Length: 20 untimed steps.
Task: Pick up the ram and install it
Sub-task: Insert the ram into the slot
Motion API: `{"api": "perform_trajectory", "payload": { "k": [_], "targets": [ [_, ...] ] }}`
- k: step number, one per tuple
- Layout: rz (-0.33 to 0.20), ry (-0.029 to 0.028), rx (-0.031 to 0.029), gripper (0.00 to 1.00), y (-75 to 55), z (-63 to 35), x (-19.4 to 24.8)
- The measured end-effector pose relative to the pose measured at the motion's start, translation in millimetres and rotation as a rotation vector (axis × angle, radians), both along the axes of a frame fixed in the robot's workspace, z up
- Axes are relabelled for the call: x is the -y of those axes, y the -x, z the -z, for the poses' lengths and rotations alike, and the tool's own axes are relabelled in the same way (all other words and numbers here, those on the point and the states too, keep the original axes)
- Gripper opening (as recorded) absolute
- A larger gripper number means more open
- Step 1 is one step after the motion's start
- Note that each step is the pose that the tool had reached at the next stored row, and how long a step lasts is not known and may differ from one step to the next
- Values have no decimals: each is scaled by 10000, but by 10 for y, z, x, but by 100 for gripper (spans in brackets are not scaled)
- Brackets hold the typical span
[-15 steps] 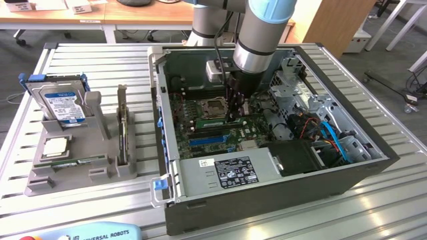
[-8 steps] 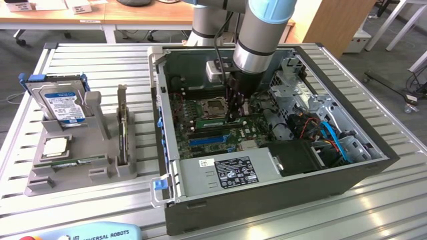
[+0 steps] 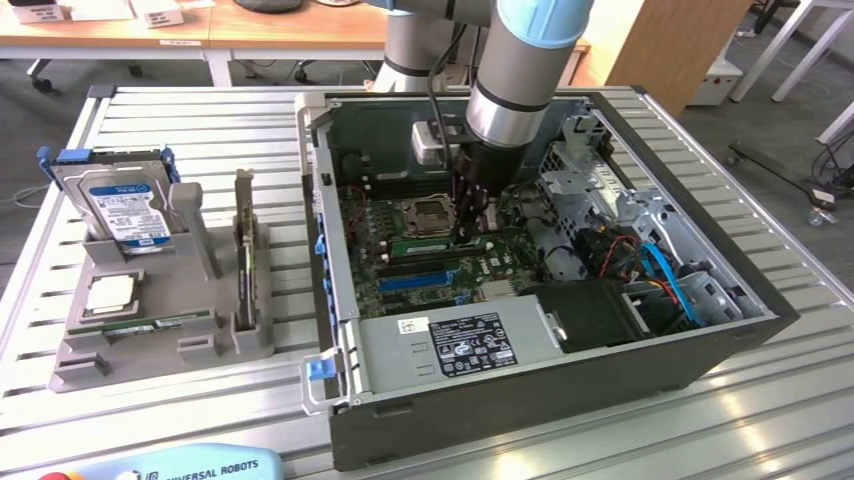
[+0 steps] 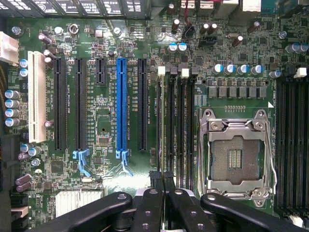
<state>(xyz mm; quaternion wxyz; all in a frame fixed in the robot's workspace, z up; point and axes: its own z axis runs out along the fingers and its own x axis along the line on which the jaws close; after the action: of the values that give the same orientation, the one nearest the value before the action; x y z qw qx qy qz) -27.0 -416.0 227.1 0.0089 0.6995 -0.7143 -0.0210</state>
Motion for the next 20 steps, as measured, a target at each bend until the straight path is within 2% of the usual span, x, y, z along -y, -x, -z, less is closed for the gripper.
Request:
{"api": "perform_trajectory", "payload": {
  "k": [20],
  "targets": [
    [27,0,0,12,0,29,0]
  ]
}}
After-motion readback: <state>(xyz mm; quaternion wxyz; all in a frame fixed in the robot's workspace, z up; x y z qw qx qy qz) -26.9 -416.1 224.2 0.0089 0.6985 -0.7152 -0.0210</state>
